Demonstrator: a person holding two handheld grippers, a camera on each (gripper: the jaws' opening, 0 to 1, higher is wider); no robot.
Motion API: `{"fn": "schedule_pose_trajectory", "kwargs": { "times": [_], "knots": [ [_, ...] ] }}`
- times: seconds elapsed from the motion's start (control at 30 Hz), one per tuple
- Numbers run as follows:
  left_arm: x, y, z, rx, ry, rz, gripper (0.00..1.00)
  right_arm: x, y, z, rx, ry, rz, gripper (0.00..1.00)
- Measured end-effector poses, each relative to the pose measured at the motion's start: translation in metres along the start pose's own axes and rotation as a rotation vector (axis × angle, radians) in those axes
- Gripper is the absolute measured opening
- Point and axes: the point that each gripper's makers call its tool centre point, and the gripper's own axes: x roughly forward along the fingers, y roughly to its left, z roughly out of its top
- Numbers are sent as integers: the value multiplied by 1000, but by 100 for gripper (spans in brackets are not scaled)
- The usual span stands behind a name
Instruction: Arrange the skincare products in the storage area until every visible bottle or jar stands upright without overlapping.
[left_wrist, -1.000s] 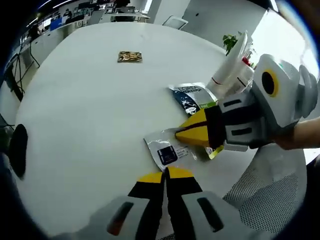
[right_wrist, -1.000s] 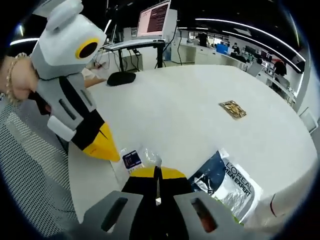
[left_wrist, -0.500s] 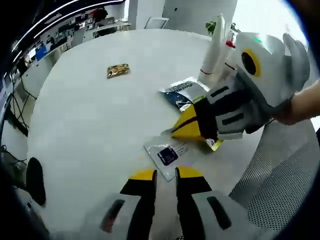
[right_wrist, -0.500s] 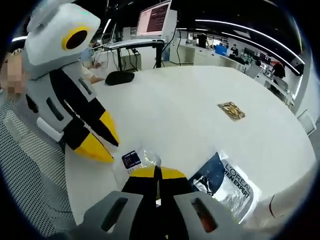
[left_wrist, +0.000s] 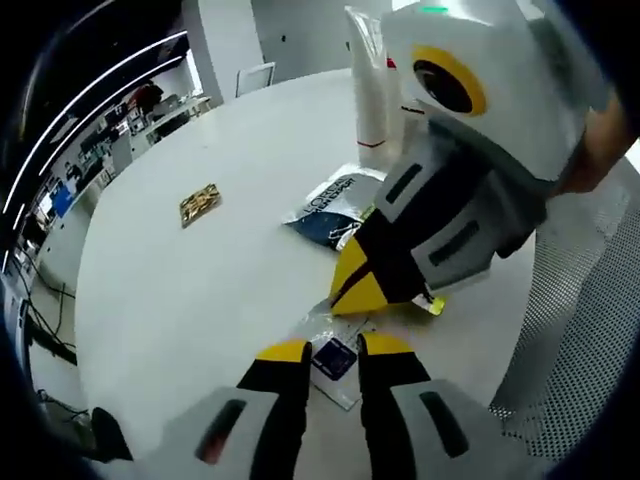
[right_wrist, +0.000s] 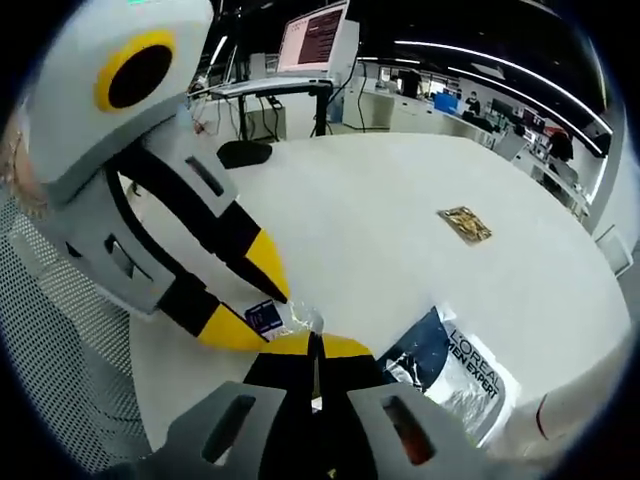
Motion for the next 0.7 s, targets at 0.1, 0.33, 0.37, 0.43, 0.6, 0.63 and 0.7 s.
{"fn": "schedule_pose_trajectory", "kwargs": {
  "times": [0.1,0.33,0.37,0.43,0.6,0.63,0.7],
  "knots": [
    [-1,0,0,7,-1,2,20,-1,0,0,-15,-5,5,2],
    [-2,0,0,-11,8,16,20,-15,-12,3,-30,-57,-29,8],
    [-2,0,0,-12,9,17,19,-19,-15,4,-32,-67,-38,8],
    [-2,0,0,-14,9,22,19,-26,-16,6,-37,-80,-45,10],
    [-2,1,1,-33,6,26,19,-39,-12,6,-68,-93,-42,17],
    [-2,1,1,-41,5,27,20,-39,-12,4,-70,-95,-43,19],
    [-3,0,2,-56,1,29,23,-44,-10,2,-76,-97,-42,20]
  ]
}}
